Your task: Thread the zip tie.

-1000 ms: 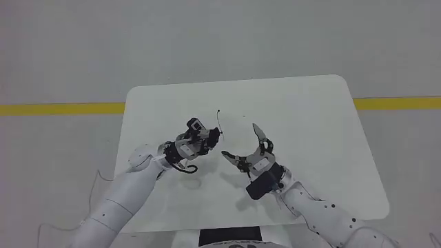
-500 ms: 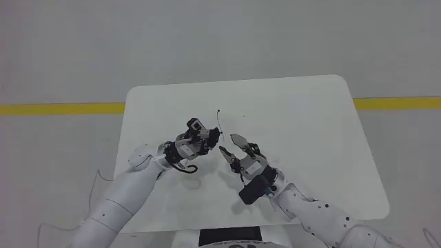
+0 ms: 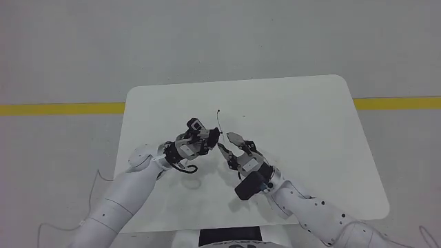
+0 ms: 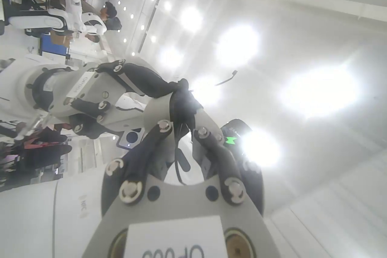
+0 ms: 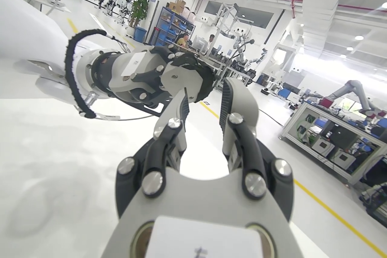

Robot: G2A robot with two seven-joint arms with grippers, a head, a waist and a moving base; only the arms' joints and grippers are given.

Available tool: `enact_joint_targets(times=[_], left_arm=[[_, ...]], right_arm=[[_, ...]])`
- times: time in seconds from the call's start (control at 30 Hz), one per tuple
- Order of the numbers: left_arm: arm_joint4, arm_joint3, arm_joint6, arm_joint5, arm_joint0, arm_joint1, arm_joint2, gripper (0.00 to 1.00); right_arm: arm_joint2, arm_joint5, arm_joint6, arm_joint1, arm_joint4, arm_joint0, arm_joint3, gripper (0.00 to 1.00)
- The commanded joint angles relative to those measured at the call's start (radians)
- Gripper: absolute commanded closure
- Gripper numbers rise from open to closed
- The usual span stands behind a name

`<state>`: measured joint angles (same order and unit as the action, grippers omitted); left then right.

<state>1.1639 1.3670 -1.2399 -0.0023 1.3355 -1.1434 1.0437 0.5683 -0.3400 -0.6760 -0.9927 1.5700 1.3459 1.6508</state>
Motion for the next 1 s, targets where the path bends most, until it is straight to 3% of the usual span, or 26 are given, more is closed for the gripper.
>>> enact_joint_targets(times=[0.0,0.7,0.97], left_arm=[[0.000,0.000,0.000,0.000,0.000,0.000,0.000,1.00],[0.000,0.000,0.000,0.000,0.000,0.000,0.000,1.00],[0.000,0.000,0.000,0.000,0.000,0.000,0.000,1.00]], right_arm=[[0.006,0.000,0.001,-0.003,0.000,0.003,-0.001,0.75],[0.030,0.000,-0.007,-0.022,0.000,0.010,-0.012,0.78],[0.037,0.000,-0.012,-0.027,0.000,0.013,-0.015,0.90]])
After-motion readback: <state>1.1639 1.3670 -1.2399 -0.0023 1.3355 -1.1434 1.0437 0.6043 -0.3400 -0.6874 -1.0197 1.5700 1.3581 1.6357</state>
